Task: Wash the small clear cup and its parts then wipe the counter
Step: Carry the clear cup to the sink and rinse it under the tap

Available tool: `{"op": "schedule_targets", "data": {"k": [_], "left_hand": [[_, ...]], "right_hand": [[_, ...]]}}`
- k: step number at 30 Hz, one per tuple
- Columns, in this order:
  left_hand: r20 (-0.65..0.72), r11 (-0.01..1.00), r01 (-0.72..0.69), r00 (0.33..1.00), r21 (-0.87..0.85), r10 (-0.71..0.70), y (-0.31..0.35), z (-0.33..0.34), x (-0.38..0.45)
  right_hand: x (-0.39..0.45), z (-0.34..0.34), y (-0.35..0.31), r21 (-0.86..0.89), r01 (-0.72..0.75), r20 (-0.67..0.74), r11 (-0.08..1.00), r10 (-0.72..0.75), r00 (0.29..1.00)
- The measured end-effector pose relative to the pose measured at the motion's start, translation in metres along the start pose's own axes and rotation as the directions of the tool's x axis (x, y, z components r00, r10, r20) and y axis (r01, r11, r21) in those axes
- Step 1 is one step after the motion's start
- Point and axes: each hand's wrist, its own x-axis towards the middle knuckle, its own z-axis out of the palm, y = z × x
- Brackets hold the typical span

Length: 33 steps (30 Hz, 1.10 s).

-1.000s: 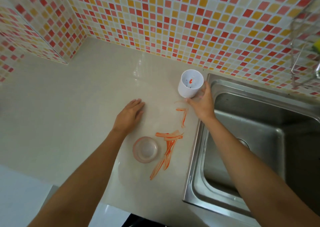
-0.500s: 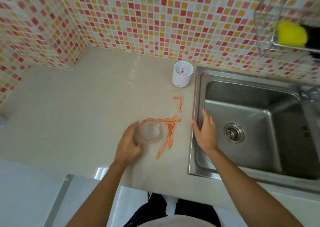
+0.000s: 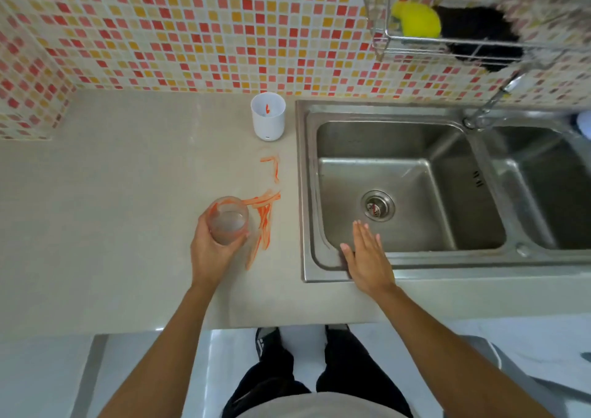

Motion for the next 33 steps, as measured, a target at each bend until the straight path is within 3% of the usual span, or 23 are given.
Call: {"op": "schedule_targets", "data": {"k": [5,12,14,18,21,33], "left_hand": [[-0.007,0.999,-0.053,0.999,-0.015,0.053,0.030,0.033,-0.007],[0.190,0.979,-0.204,0.961,0.002,0.200,0.083,0.120,-0.009],[0.243,0.981,-0.183,0.956,0.059,0.163,0.099,0.152,-0.017],[0.361,0.975,-0.177,0.925,0.136,0.118,0.100,0.206,-0.026],[0.371,0.956,-0.165,0.927,0.244,0.065,0.095,0.231,-0.032],[0.443,0.724,-0.407,0.883,0.557,0.156,0.095,0.274,-0.044]], "right_hand": [[-0.012,-0.024,0.066,-0.077,-0.093,-0.001,0.993,0.093,0.996],[-0.024,-0.055,0.151,-0.165,-0.197,0.046,0.966,0.207,0.977],[-0.023,-0.062,0.166,-0.167,-0.195,0.052,0.966,0.206,0.977],[-0.024,-0.060,0.175,-0.162,-0.143,0.062,0.976,0.155,0.986],[-0.023,-0.055,0.176,-0.175,-0.138,0.021,0.975,0.143,0.989],[-0.019,-0.051,0.182,-0.177,-0.073,-0.016,0.982,0.071,0.997]]}}
